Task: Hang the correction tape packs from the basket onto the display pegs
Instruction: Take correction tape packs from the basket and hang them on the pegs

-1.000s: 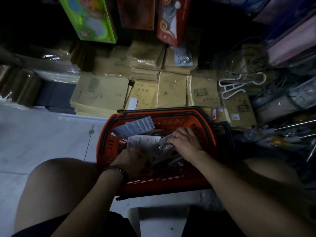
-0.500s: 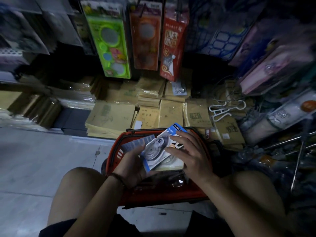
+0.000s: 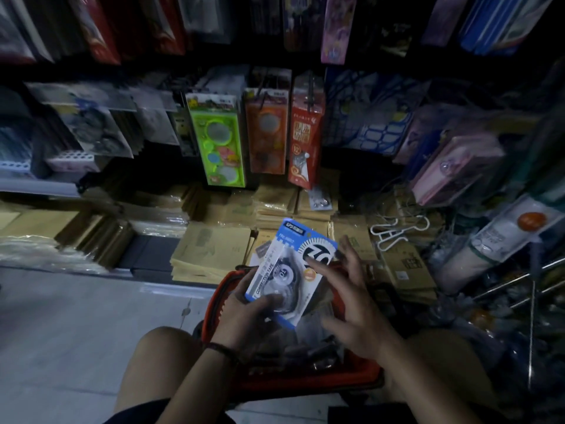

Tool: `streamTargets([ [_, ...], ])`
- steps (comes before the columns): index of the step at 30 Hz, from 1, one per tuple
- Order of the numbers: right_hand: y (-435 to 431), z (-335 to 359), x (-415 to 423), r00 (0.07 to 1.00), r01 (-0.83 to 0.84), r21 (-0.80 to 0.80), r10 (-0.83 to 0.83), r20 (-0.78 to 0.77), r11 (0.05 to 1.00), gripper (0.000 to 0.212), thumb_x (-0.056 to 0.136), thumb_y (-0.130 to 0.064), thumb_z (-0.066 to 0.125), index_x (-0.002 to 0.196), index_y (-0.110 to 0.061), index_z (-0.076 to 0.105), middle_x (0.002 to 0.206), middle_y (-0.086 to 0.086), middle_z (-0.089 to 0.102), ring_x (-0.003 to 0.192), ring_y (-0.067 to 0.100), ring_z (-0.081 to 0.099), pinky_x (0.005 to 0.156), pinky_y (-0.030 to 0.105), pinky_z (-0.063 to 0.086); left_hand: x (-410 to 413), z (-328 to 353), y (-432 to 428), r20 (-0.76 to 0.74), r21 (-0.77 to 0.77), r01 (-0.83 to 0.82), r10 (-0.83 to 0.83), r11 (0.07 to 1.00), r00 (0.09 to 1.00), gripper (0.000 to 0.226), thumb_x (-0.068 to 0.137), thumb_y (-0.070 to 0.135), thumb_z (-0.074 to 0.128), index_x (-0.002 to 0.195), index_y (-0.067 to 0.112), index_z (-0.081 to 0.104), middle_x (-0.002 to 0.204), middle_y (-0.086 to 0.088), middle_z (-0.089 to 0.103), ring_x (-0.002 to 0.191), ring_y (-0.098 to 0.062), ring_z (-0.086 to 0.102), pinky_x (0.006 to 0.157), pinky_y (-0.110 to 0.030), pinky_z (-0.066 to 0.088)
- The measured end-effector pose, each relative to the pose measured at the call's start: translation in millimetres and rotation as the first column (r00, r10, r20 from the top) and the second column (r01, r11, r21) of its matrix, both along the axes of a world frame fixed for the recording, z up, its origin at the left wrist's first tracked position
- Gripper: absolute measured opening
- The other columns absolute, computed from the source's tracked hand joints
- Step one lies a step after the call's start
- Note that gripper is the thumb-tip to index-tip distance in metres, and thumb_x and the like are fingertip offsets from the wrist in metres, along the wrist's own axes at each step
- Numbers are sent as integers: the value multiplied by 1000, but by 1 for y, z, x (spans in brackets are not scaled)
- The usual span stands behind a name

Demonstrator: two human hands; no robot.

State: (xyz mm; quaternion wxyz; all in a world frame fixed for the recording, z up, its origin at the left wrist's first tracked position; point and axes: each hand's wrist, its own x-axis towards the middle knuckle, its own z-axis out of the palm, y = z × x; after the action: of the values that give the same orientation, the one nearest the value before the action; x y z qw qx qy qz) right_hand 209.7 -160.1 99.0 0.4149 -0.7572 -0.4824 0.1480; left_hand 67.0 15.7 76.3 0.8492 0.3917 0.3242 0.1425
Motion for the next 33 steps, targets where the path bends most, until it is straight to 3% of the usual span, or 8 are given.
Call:
streamTargets([
  [4, 12, 11, -12, 944, 193, 174, -134, -300, 966, 75, 82, -34, 83, 149, -37, 51, 153, -10, 51, 142, 17, 51, 114, 55, 44, 2, 20, -10, 46, 5, 69, -69, 998, 997, 57, 83, -14, 72, 133, 11, 66, 124, -27, 72, 113, -49, 70, 90, -63, 58],
  [10, 12, 32, -13, 898, 287, 218, -182, -401, 933, 67, 89, -7, 80, 143, -42, 58, 147, -18, 59, 139, 7, 53, 115, 51, 46, 0, 52, -10, 83, -12, 121, -120, 993, 989, 68, 68, 5, 92, 130, 0, 65, 113, -25, 76, 94, -38, 77, 73, -50, 62],
  [13, 11, 57, -5, 918, 271, 214, -186, -349, 938, 63, 94, -8, 74, 142, -45, 57, 147, -23, 57, 141, -2, 48, 118, 41, 43, -2, 74, -2, 151, -110, 203, -185, 973, 971, 100, 50, 23, 104, 138, 3, 60, 122, -24, 73, 101, -40, 76, 75, -53, 62],
  [17, 12, 91, 14, 965, 250, 245, -218, -148, 937, 57, 101, -11, 66, 146, -44, 53, 152, -21, 46, 144, 2, 43, 119, 41, 42, 8, 114, 2, 279, -66, 310, -280, 949, 918, 70, 70, 28, 93, 134, 15, 69, 137, -24, 67, 115, -45, 70, 88, -63, 60],
  [20, 10, 120, 27, 949, 307, 306, -313, -31, 901, 51, 101, -14, 67, 139, -47, 57, 143, -21, 43, 131, 7, 55, 107, 41, 52, 21, 140, 2, 233, 65, 317, -324, 946, 917, 74, 71, 30, 93, 138, 16, 65, 138, -25, 65, 122, -48, 65, 103, -68, 51],
  [26, 13, 185, 37, 825, 438, 519, -558, 94, 734, 16, 93, -7, 77, 97, -22, 78, 110, -8, 61, 105, -2, 61, 90, 12, 50, 60, 205, -18, 176, 273, 117, -169, 955, 970, 38, 96, 10, 66, 134, 16, 64, 125, -21, 74, 108, -45, 70, 97, -74, 51],
  [29, 15, 212, 44, 795, 460, 544, -598, 100, 702, 16, 97, -6, 72, 99, -20, 79, 110, -6, 60, 107, -4, 60, 90, 6, 46, 75, 241, -28, 216, 400, 82, -181, 913, 959, 36, 98, 7, 65, 132, 18, 63, 124, -14, 76, 110, -43, 73, 92, -69, 57],
  [33, 11, 251, 59, 812, 381, 547, -553, 188, 745, 26, 108, -24, 56, 125, -22, 75, 132, -9, 52, 123, 2, 55, 98, 22, 50, 98, 282, -29, 260, 457, 5, -139, 890, 956, 32, 101, 7, 63, 130, 22, 64, 121, -10, 77, 110, -45, 72, 95, -69, 55],
])
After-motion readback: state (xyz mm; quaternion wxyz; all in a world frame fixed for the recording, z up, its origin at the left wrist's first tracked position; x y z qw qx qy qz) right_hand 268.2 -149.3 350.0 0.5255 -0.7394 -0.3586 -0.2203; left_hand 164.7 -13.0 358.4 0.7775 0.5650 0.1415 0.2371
